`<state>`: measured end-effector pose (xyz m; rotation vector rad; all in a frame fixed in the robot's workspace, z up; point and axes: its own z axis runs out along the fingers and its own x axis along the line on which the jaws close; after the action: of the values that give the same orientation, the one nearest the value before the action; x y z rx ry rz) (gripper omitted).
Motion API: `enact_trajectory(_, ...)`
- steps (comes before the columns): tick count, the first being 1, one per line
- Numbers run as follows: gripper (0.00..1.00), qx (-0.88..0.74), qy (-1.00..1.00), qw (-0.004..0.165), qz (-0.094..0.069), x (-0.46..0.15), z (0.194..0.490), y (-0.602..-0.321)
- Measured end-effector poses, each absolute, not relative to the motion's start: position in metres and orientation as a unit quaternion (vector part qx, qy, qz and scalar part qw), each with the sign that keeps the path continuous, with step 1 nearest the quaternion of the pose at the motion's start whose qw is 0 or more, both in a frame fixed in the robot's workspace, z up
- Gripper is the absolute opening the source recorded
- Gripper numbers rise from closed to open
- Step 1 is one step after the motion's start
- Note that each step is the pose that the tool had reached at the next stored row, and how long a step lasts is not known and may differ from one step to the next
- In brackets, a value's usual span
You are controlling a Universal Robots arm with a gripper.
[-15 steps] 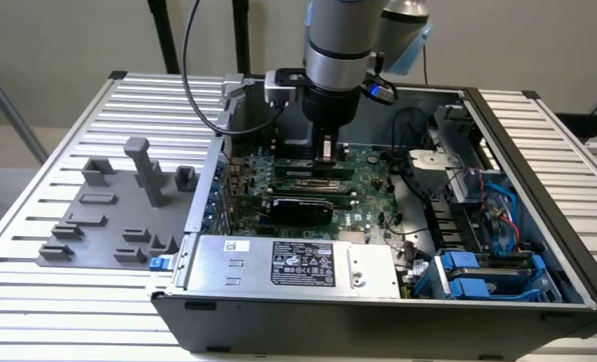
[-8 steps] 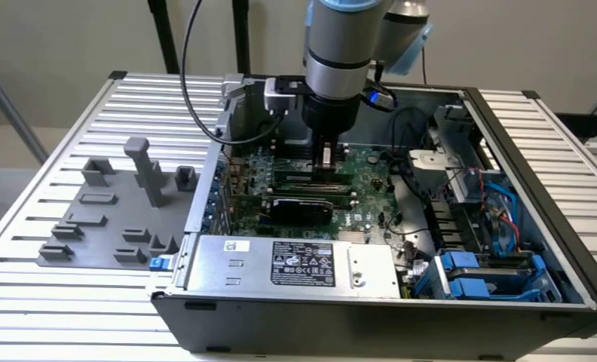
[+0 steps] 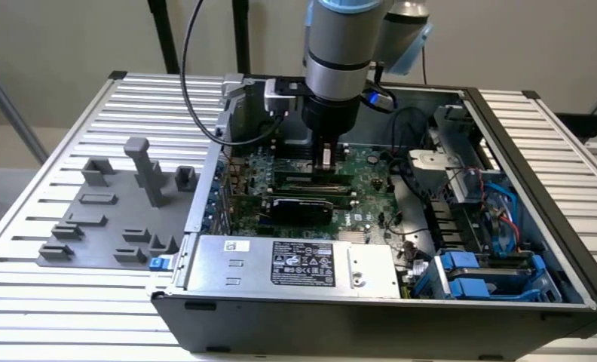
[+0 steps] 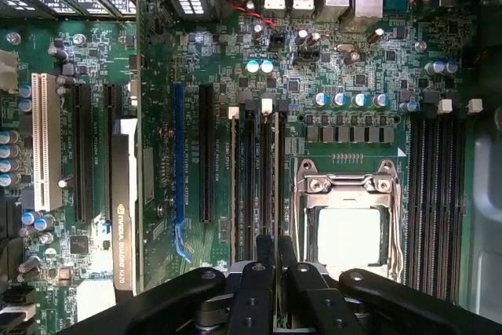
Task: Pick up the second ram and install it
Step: 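Insert the second ram into the second slot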
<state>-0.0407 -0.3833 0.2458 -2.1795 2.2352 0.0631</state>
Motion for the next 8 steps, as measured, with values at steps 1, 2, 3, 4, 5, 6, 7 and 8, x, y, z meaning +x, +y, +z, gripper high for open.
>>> enact_trajectory(1,0.00,-0.698,0.716,0.009,0.020,-0.0407,0.2450,-0.3833)
enact_trajectory(2,0.00,-0.698,0.716,0.009,0.019,-0.0408,0.2439,-0.3833)
enact_trajectory(3,0.00,-0.698,0.716,0.008,0.019,-0.0408,0.2430,-0.3832)
enact_trajectory(4,0.00,-0.698,0.716,0.008,0.019,-0.0408,0.2420,-0.3832)
enact_trajectory(5,0.00,-0.698,0.716,0.008,0.018,-0.0408,0.2409,-0.3833)
enact_trajectory(6,0.00,-0.698,0.716,0.007,0.018,-0.0408,0.2398,-0.3833)
enact_trajectory(7,0.00,-0.698,0.716,0.007,0.017,-0.0408,0.2386,-0.3833)
enact_trajectory(8,0.00,-0.698,0.716,0.006,0.016,-0.0408,0.2376,-0.3833)
